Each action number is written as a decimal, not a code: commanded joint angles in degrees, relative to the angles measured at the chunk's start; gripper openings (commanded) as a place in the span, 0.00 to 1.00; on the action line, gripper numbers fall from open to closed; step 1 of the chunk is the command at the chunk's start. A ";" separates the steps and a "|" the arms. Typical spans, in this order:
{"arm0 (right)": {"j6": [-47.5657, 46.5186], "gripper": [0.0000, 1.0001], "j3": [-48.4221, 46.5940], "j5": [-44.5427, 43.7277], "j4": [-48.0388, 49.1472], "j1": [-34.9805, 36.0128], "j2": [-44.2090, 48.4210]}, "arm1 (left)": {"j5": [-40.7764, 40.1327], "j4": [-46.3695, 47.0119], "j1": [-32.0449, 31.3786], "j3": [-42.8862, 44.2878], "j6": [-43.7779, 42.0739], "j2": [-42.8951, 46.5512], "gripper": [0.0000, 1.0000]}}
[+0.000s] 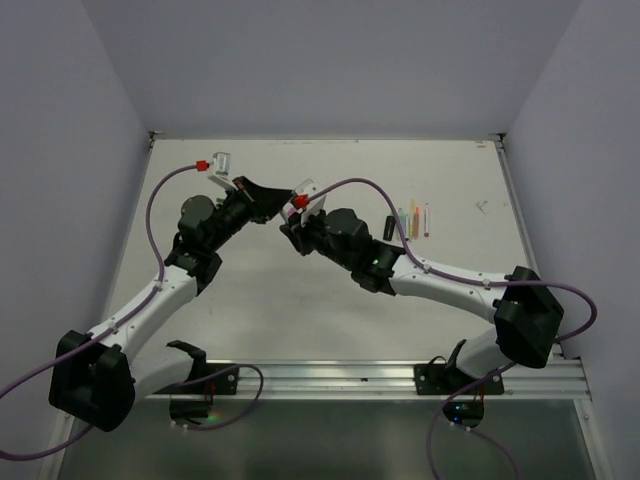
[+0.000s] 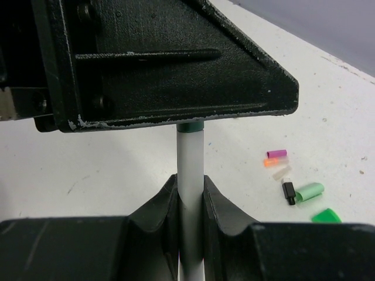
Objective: Open the pen caps
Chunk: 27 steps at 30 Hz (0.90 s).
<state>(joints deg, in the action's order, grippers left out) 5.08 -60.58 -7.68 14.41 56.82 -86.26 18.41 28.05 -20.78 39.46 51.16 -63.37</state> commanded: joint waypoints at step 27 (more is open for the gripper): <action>1.86 0.00 20.50 -1.19 -1.59 0.40 4.78 | -23.77 18.18 12.60 3.43 12.04 0.97 0.00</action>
<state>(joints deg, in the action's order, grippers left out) 6.85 -44.45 -7.97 26.00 56.95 -80.77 13.02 33.43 -13.82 39.66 62.30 -65.34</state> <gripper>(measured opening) 0.186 0.166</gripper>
